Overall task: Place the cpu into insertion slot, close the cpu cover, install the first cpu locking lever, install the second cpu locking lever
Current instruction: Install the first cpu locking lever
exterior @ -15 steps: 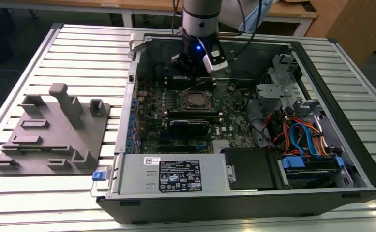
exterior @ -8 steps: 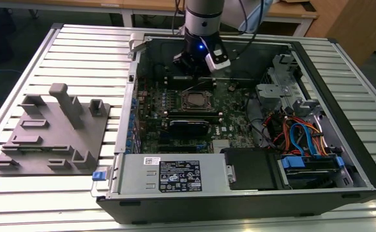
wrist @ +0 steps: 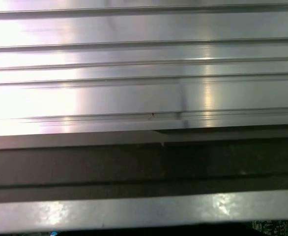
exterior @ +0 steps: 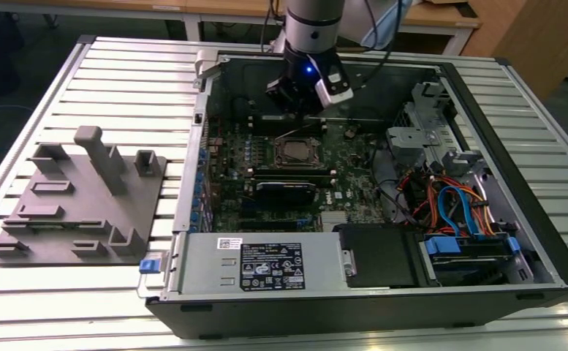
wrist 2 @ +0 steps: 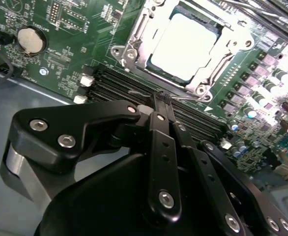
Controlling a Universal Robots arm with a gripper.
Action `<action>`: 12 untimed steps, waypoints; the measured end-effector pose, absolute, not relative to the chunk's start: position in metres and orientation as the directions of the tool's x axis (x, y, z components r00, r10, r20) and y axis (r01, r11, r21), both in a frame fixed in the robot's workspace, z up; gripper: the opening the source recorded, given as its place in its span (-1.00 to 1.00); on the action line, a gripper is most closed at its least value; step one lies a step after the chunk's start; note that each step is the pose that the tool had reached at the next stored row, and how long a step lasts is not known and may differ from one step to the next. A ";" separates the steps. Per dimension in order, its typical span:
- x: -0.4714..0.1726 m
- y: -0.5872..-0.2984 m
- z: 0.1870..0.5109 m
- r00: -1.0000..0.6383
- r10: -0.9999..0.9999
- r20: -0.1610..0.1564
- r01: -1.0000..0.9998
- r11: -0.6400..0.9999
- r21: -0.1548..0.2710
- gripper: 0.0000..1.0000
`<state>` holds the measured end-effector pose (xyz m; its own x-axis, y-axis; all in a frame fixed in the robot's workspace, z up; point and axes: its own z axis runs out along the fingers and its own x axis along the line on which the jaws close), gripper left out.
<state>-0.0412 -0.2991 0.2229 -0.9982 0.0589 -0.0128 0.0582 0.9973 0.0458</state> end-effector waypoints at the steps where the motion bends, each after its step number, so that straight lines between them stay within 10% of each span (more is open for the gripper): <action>1: -0.040 -0.299 0.223 -0.998 0.059 -0.013 0.058 0.997 0.046 -0.79; 12: -0.033 -0.296 0.220 -0.998 0.059 -0.013 0.058 0.997 0.044 -0.79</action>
